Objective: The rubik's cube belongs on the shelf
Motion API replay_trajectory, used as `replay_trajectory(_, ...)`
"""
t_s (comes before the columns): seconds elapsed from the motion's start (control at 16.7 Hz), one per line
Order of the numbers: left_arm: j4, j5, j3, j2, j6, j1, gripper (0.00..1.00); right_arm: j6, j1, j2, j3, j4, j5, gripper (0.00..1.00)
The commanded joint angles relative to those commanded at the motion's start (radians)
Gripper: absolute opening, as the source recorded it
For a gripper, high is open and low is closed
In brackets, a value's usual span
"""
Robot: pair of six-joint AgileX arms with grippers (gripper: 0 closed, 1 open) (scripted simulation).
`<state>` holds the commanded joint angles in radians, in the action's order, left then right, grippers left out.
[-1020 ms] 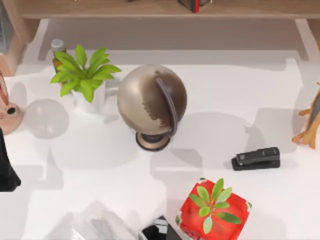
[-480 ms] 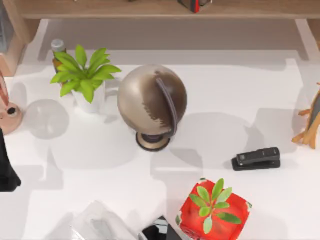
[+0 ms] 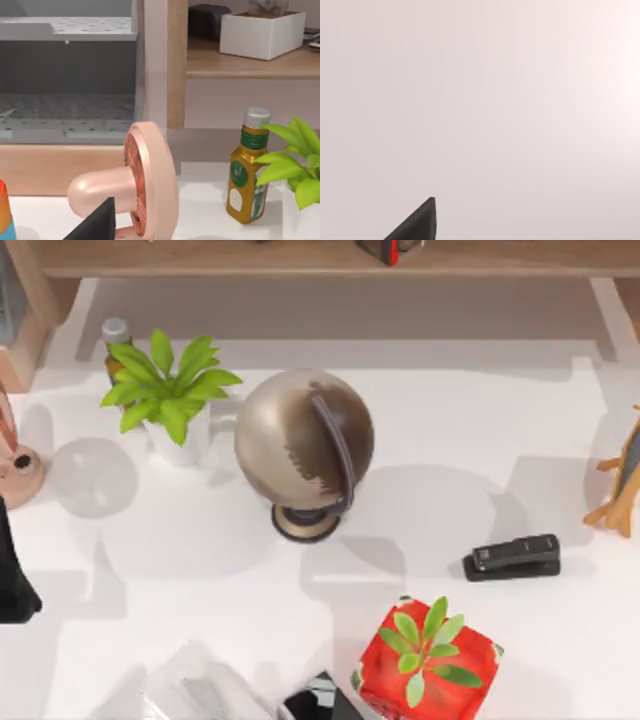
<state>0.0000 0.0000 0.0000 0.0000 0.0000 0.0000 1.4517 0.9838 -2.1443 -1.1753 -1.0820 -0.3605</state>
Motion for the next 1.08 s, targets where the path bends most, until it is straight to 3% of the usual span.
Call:
replay_trajectory(0.54,0.000,0.000,0.000,0.000,0.000,0.000,1.00,-0.247,-0.113,-0.103,-0.771,0.842,0.246,1.00)
replay_trajectory(1.08,0.000,0.000,0.000,0.000,0.000,0.000,1.00,-0.597,-0.402,-0.202,-1.161,1.916,0.286,1.00)
